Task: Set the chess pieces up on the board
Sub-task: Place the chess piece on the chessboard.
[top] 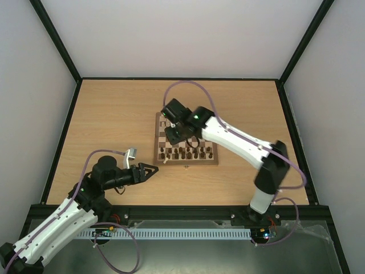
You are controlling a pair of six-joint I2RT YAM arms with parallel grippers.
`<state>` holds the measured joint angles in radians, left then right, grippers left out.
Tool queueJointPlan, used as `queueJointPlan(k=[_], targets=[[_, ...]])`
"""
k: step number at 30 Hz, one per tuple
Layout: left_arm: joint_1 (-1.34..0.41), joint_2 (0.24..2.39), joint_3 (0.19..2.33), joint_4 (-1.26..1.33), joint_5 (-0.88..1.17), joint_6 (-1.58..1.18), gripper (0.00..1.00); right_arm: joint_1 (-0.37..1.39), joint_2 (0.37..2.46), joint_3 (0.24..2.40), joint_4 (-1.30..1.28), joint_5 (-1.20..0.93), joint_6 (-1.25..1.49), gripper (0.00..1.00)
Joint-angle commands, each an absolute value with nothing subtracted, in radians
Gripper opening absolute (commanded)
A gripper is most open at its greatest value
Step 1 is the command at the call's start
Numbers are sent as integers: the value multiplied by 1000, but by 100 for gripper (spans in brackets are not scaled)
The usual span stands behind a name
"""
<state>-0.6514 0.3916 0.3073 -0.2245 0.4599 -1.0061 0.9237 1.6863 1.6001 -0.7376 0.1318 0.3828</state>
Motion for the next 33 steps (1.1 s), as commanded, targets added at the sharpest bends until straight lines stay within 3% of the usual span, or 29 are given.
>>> queueJointPlan(k=[1, 8, 33], targets=[[-638, 390, 298, -253, 496, -965, 70, 856, 1869, 1811, -1028, 182, 300, 6], [-632, 377, 288, -266, 520, -957, 70, 740, 2140, 2108, -1158, 196, 266, 6], [-605, 419, 253, -213, 540, -959, 70, 654, 2391, 2227, -1111, 134, 219, 6]])
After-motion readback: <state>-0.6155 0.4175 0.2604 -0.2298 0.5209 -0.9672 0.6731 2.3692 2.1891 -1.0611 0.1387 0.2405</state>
